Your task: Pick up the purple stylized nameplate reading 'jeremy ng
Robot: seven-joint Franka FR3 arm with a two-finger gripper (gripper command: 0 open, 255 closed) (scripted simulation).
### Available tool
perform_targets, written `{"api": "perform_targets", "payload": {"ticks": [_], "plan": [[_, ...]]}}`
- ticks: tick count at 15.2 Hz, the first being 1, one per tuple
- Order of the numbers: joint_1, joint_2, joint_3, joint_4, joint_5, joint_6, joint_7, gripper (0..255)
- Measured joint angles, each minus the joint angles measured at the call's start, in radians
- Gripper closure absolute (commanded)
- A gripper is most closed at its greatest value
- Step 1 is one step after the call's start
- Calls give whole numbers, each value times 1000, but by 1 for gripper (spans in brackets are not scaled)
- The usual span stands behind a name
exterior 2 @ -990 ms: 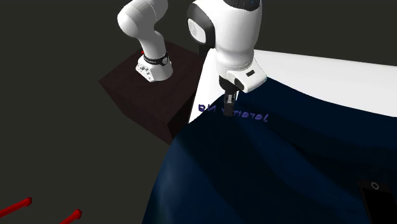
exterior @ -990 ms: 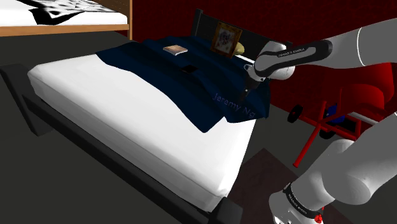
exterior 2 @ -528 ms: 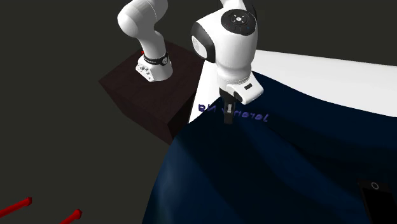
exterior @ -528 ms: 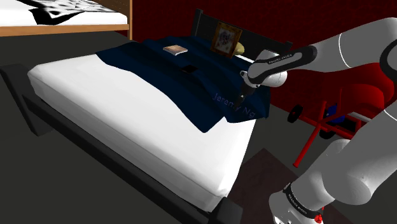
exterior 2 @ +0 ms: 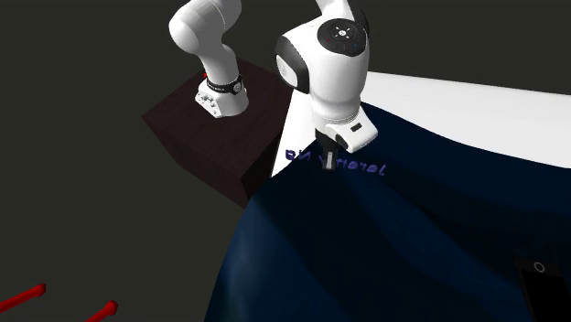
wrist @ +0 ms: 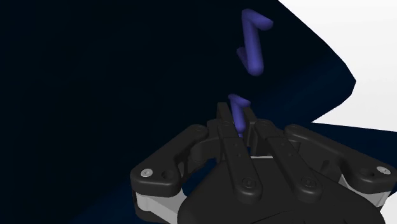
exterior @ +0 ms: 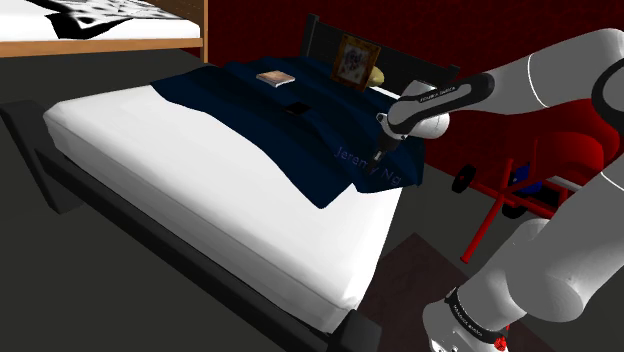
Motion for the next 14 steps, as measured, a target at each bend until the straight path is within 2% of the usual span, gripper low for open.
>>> {"api": "perform_targets", "payload": {"ticks": [5, 14], "plan": [[0, -4, 0, 1, -3, -5, 2, 255], [-4, -87, 3, 42, -64, -118, 53, 255]]}}
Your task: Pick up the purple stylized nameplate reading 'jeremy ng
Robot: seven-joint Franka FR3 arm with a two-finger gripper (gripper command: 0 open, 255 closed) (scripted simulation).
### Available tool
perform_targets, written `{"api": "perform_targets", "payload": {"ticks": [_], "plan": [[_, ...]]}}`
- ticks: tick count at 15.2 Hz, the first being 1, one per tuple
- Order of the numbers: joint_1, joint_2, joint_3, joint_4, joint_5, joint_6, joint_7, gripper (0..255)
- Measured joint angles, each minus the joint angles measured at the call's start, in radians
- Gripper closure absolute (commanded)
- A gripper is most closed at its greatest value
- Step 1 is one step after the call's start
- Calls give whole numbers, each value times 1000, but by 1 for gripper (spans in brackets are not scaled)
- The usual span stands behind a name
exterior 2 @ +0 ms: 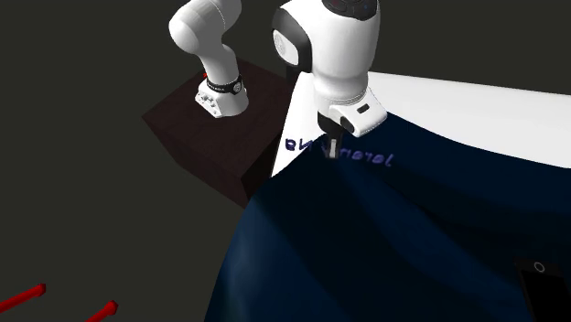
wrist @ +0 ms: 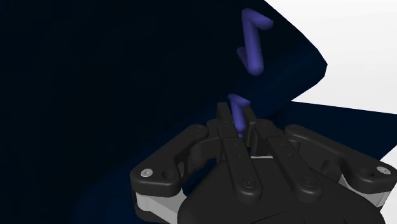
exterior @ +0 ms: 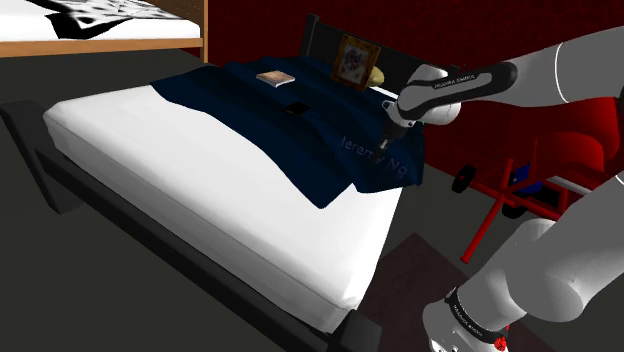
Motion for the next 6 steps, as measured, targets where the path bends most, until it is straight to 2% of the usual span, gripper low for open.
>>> {"api": "perform_targets", "payload": {"ticks": [6], "plan": [[-2, -43, 7, 37, -27, -76, 25, 255]]}}
